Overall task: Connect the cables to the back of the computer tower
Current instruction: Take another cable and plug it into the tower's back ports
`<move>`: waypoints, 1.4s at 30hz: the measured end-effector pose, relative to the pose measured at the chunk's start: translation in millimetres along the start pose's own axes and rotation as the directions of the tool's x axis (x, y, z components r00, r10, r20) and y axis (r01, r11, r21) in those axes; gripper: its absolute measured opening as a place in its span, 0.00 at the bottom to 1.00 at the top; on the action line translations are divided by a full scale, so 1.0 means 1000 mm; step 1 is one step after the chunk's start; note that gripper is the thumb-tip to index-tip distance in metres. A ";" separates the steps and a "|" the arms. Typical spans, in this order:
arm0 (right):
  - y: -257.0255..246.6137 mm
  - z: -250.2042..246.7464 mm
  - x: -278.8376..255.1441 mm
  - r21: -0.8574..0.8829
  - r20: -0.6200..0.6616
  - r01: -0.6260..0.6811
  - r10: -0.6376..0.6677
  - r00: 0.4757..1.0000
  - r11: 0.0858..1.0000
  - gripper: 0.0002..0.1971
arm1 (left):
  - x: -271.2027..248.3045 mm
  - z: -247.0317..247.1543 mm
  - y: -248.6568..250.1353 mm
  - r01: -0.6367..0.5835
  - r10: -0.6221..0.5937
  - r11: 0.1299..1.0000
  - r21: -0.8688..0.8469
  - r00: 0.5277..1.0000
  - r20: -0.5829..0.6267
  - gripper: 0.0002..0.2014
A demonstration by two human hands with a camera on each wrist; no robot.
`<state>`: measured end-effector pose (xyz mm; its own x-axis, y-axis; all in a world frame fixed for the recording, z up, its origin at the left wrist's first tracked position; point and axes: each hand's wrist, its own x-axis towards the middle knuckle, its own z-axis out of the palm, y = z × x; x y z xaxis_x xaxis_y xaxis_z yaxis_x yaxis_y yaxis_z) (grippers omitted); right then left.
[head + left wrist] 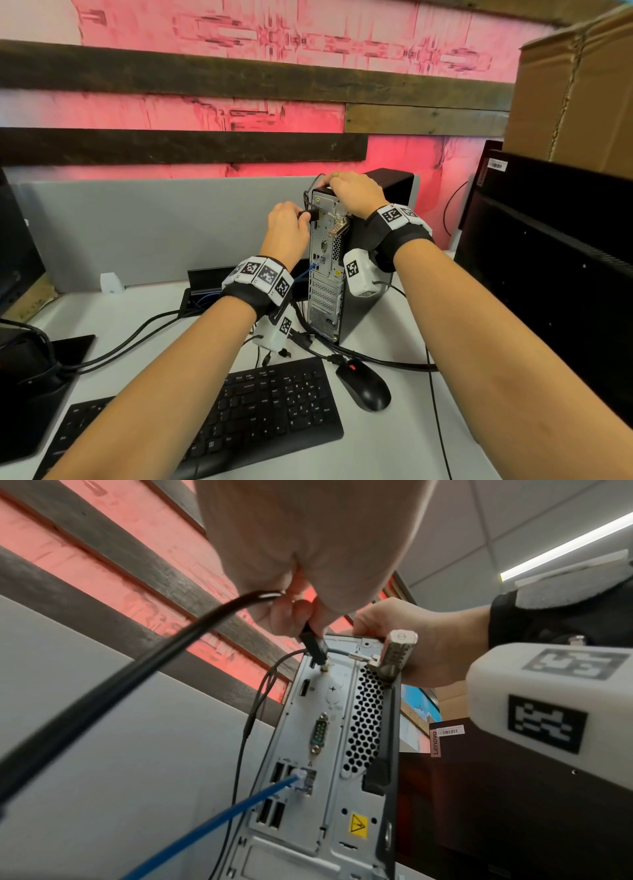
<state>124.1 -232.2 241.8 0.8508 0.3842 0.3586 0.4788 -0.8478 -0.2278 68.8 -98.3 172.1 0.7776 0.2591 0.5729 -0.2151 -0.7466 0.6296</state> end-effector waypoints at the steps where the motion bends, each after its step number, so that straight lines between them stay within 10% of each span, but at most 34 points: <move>1: 0.000 0.000 0.000 -0.011 0.004 0.003 -0.003 1.000 1.000 0.21 | 0.000 0.000 0.001 0.004 -0.004 1.000 -0.003 1.000 -0.002 0.12; 42: -0.007 -0.007 -0.014 -0.103 -0.014 0.061 -0.063 0.998 0.993 0.22 | 0.001 -0.002 0.008 -0.179 0.164 0.976 0.126 0.979 0.122 0.13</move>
<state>107.7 -234.0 244.6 0.8161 0.4313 0.3846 0.5048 -0.8560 -0.1112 66.3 -102.4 178.6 0.7979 0.0566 0.6001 -0.2745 -0.8523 0.4453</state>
